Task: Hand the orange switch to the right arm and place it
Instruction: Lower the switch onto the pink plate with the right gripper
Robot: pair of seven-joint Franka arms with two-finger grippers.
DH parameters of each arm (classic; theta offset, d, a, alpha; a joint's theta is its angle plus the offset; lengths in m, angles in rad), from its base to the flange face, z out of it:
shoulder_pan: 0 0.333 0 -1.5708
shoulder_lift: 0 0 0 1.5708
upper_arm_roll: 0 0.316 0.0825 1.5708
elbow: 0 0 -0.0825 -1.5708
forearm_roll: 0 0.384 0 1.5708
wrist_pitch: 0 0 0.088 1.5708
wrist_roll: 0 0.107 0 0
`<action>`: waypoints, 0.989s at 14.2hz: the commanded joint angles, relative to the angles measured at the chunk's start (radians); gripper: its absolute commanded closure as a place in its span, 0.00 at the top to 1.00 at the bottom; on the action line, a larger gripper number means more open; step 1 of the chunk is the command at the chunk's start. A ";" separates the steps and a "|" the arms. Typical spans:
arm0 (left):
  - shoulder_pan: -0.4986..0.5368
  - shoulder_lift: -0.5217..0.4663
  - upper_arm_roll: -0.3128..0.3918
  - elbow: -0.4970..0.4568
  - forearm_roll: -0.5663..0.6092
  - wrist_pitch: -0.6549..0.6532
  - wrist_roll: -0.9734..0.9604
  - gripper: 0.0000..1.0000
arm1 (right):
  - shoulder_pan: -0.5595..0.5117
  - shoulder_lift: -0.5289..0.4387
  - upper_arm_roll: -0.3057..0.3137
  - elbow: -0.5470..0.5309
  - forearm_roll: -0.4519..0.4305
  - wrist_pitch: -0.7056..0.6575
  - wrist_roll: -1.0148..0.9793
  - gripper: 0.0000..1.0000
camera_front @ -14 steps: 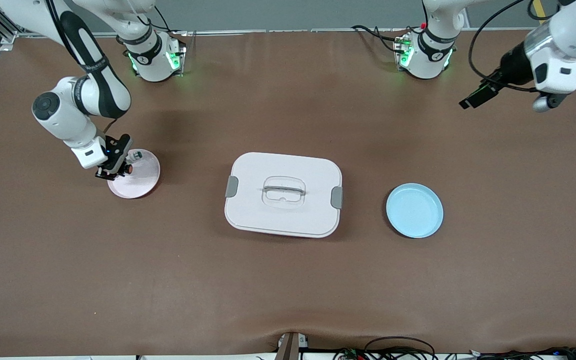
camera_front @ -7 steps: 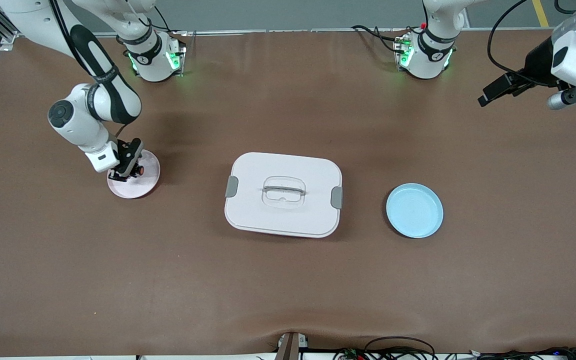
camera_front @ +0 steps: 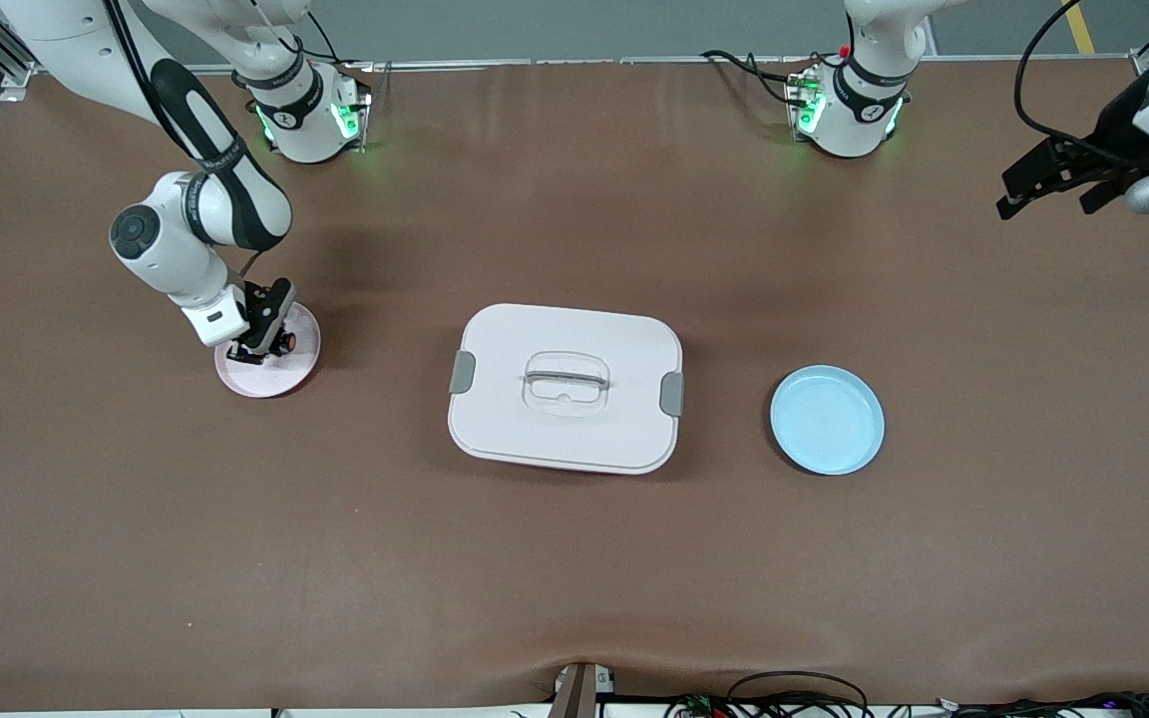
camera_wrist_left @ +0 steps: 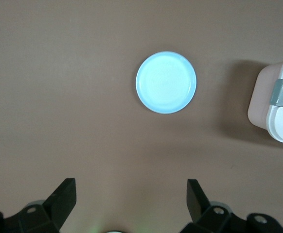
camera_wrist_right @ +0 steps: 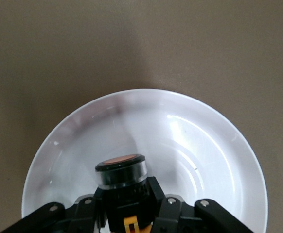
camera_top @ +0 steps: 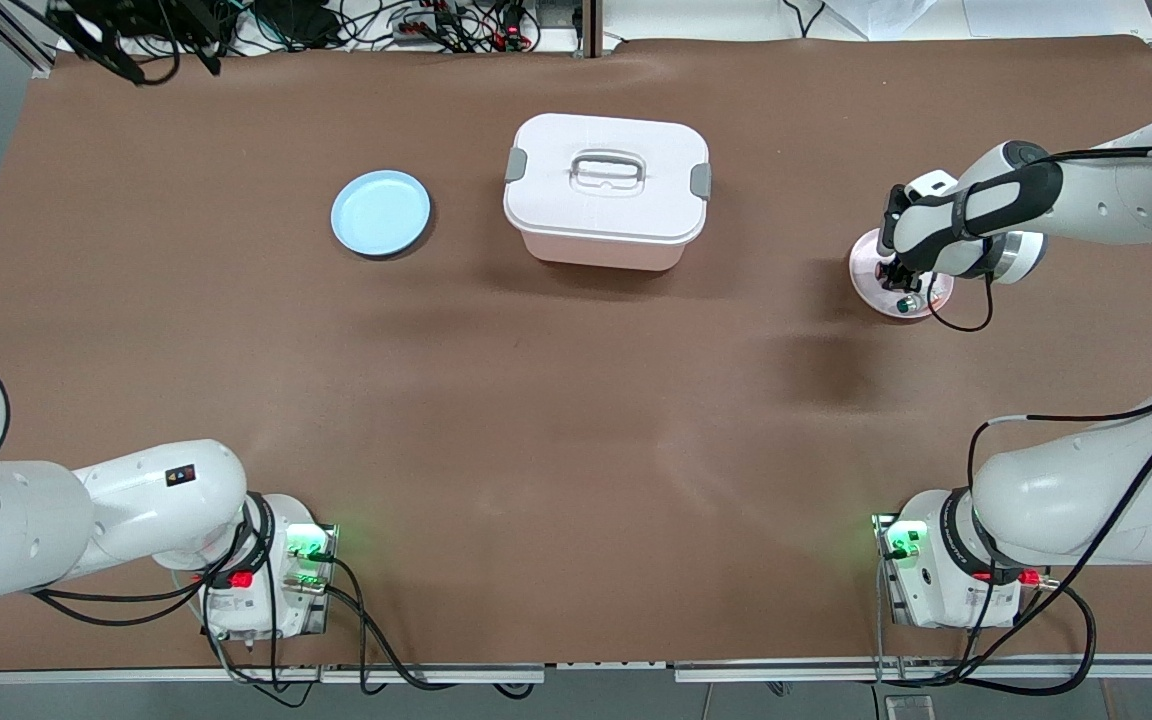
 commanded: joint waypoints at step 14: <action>-0.017 0.201 0.004 0.252 0.040 -0.020 0.011 1.00 | 0.033 0.060 -0.001 0.052 0.023 0.019 -0.062 0.00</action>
